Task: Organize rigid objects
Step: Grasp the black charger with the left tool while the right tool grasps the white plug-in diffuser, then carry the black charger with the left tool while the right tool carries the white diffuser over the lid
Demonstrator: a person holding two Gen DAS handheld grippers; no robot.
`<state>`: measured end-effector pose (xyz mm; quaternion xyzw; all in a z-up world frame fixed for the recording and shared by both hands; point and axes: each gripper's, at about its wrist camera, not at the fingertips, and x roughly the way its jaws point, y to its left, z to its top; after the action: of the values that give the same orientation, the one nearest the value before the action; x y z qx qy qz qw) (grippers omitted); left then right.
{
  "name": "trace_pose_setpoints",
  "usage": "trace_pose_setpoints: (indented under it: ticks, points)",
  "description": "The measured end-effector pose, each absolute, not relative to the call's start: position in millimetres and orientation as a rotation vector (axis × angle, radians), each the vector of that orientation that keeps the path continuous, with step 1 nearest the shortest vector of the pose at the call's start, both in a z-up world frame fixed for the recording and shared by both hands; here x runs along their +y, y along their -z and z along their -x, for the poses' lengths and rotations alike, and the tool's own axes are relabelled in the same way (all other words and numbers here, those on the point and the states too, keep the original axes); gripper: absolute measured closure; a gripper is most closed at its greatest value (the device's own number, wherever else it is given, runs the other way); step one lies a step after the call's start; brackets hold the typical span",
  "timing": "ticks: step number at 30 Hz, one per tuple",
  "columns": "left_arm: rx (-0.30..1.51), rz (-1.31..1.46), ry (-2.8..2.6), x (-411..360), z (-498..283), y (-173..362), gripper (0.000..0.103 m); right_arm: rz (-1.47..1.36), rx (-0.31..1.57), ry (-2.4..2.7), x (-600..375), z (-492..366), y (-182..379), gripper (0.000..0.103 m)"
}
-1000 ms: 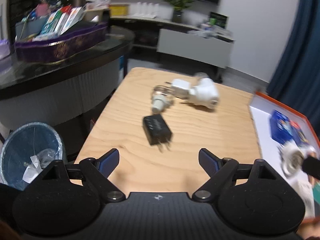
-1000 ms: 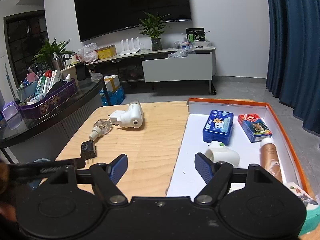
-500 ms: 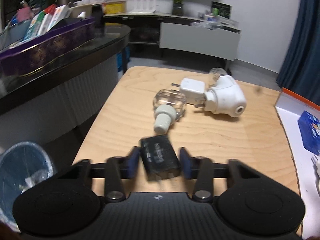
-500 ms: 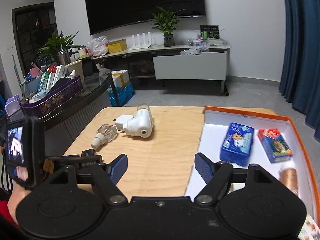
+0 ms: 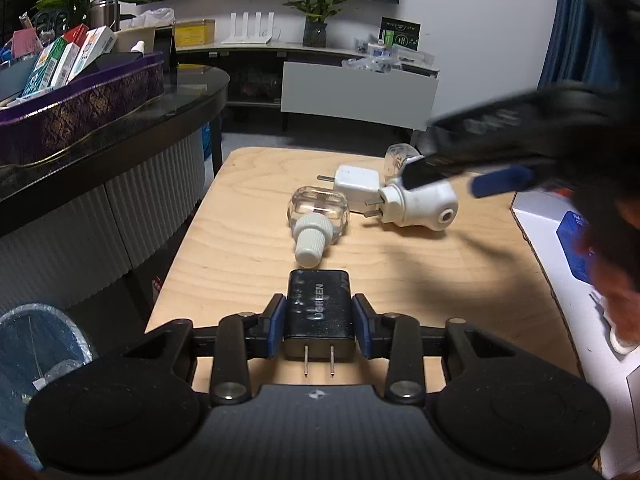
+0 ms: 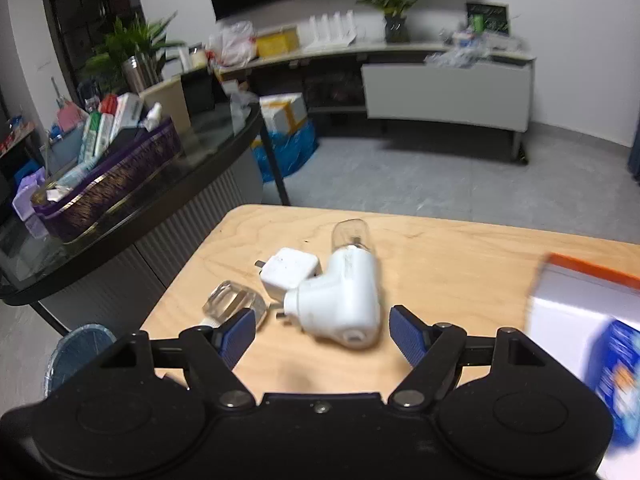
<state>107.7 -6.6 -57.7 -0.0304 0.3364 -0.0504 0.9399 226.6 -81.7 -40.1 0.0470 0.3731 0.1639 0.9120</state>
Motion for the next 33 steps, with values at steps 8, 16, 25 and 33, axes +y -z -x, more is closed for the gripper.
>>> trace_pose_setpoints:
  ticks: [8,16,25,33]
  points:
    - [0.686,0.087,0.126,-6.3,-113.4,62.7,0.066,-0.061,0.874,-0.32,-64.0,-276.8,66.0,0.011]
    - [0.681,0.079,0.122,-6.6,-114.7,65.0,0.066,-0.063,0.859,-0.303,-64.0,-273.7,74.3,0.018]
    - [0.652,0.062,0.137,-10.9,-104.0,60.5,0.066,-0.083,0.799,-0.291,-93.8,-209.8,41.5,0.018]
    - [0.595,0.064,0.161,-22.3,-80.1,33.8,0.066,-0.154,0.658,-0.218,-145.0,-129.4,-3.7,0.018]
